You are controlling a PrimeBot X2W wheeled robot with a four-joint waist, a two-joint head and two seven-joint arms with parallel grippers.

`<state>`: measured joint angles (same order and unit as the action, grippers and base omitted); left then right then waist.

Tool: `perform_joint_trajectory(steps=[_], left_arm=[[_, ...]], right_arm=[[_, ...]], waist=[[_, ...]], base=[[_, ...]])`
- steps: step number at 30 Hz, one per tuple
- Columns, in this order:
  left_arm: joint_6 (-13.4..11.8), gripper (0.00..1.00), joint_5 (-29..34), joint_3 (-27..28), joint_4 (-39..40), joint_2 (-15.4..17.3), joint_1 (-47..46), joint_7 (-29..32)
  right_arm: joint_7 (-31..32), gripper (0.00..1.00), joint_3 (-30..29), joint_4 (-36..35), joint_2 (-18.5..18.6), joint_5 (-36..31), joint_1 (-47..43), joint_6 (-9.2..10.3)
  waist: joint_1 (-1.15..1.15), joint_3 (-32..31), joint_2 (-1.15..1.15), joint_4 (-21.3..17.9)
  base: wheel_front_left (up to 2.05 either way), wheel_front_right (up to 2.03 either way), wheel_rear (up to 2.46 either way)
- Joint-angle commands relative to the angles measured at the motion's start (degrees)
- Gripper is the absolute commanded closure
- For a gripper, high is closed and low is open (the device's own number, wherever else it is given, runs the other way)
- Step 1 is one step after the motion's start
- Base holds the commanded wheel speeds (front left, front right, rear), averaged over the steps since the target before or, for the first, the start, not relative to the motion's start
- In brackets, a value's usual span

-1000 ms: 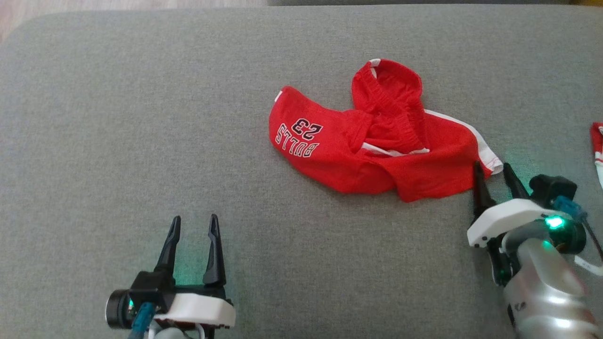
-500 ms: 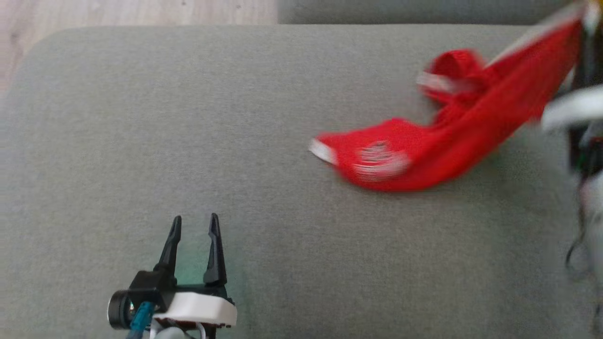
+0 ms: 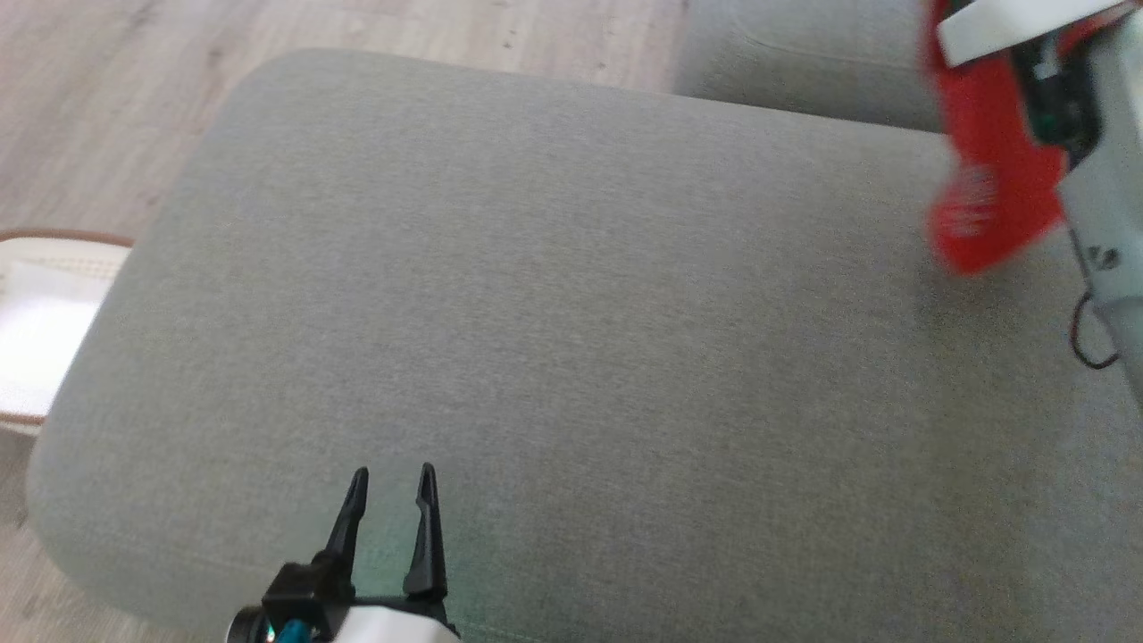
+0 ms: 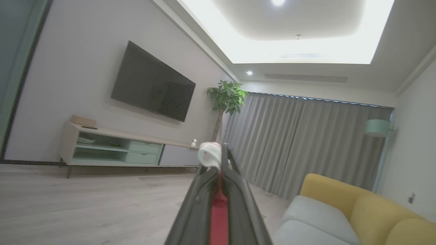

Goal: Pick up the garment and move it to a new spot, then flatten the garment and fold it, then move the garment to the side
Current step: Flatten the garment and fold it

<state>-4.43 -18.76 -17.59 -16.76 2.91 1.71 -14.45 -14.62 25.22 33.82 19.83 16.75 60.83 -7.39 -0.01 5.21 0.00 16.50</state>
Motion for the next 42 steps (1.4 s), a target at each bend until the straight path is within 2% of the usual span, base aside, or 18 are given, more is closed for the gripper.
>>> perform_joint_trajectory(steps=[1, 6, 9, 13, 15, 18, 19, 20, 21, 22, 27, 32, 33, 38, 42], left_arm=[[0.4, 0.00, 0.2, 1.7, 1.4, 0.0, -0.5, -0.5], [0.5, 0.00, 0.4, 2.5, 1.8, 0.0, 0.9, -0.5], [0.3, 0.00, 0.2, 2.8, 1.9, 0.0, 1.4, -0.5], [0.4, 0.00, 0.4, 3.1, 1.6, 0.0, 1.2, -0.5], [0.4, 0.00, 0.6, 3.2, 1.6, 0.0, 0.3, -0.5], [0.5, 0.00, 0.9, 3.5, 1.4, 0.0, -0.7, -0.5], [0.6, 0.00, 1.1, 3.5, 1.3, 0.0, -1.0, -0.5], [0.7, 0.00, 1.3, 3.5, 1.2, 0.0, -1.3, -0.5], [0.8, 0.00, 1.4, 3.4, 1.1, 0.0, -1.6, -0.5], [1.0, 0.00, 1.5, 3.3, 1.0, 0.0, -1.8, -0.5], [1.2, 0.00, 1.8, 2.9, 0.7, 0.0, -2.5, -0.5], [0.7, 0.00, 2.8, 3.7, 0.7, 0.0, -2.6, -0.5], [0.7, 0.00, 2.8, 3.7, 0.7, 0.0, -2.6, -0.5], [0.5, 0.00, 4.0, 4.6, 0.9, 0.0, -2.7, -0.5], [-0.1, 0.00, 5.4, 5.5, 1.5, 0.0, -2.4, -0.5]], right_arm=[[-0.2, 1.00, 1.7, -2.0, -1.0, 1.7, 2.2, -0.10], [-0.3, 1.00, 8.7, -8.2, -0.9, 9.2, -3.5, -0.10], [-0.4, 1.00, 13.5, -13.0, 1.7, 13.1, -12.0, -0.10], [-0.4, 1.00, 18.0, -15.1, 6.7, 16.3, -24.8, -0.10], [-0.4, 1.00, 16.2, -14.1, 9.9, 16.9, -31.9, -0.10], [-0.4, 1.00, 12.6, -12.3, 11.4, 16.1, -36.5, -0.10], [-0.4, 0.88, 11.8, -11.9, 11.7, 15.4, -37.6, -0.10], [-0.4, 0.70, 10.7, -11.4, 11.8, 14.9, -38.6, -0.10], [-0.4, 0.29, 9.3, -10.7, 11.5, 14.9, -39.6, -0.10], [-0.4, 0.00, 7.9, -9.9, 11.3, 14.7, -40.7, -0.10], [-0.4, 0.00, 0.1, -7.5, 8.4, 12.4, -44.5, -0.10], [-0.4, 0.00, -13.1, -11.1, 1.9, 4.8, -48.8, -0.10], [-0.4, 0.00, -13.1, -11.1, 1.9, 4.8, -48.8, -0.10], [-0.4, 0.00, -21.3, -17.6, -6.6, -2.3, -53.2, -0.10], [-0.4, 0.00, -22.1, -19.7, -10.9, -6.4, -55.1, -0.10]], waist=[[0.01, -1.1, 0.00, 2.0], [0.01, -1.1, 0.00, 1.7], [0.01, -0.9, 0.00, -0.1], [0.01, -0.4, 0.00, -3.2], [0.01, 0.1, 0.00, -5.6], [0.01, 0.5, 0.00, -8.0], [0.01, 0.6, 0.00, -8.6], [0.01, 0.7, 0.00, -9.1], [0.01, 0.6, 0.00, -9.6], [0.01, 0.5, 0.00, -10.1], [0.01, -0.2, 0.00, -12.2], [0.01, -0.9, 0.00, -14.0], [0.01, -0.9, 0.00, -14.0], [0.01, -1.8, 0.00, -15.2], [0.01, -2.6, 0.00, -16.0]], base=[[0.00, 0.00, 0.00], [0.00, 0.00, 0.00], [0.00, 0.00, 0.00], [0.00, 0.00, 0.00], [0.00, 0.00, 0.00], [0.00, 0.00, 0.00], [0.00, 0.00, 0.00], [0.00, 0.00, 0.00], [0.00, 0.00, 0.00], [0.00, 0.00, 0.00], [0.00, 0.00, 0.00], [0.00, 0.00, 0.00], [0.00, 0.00, 0.00], [0.00, 0.00, 0.00], [0.00, 0.00, 0.00]])
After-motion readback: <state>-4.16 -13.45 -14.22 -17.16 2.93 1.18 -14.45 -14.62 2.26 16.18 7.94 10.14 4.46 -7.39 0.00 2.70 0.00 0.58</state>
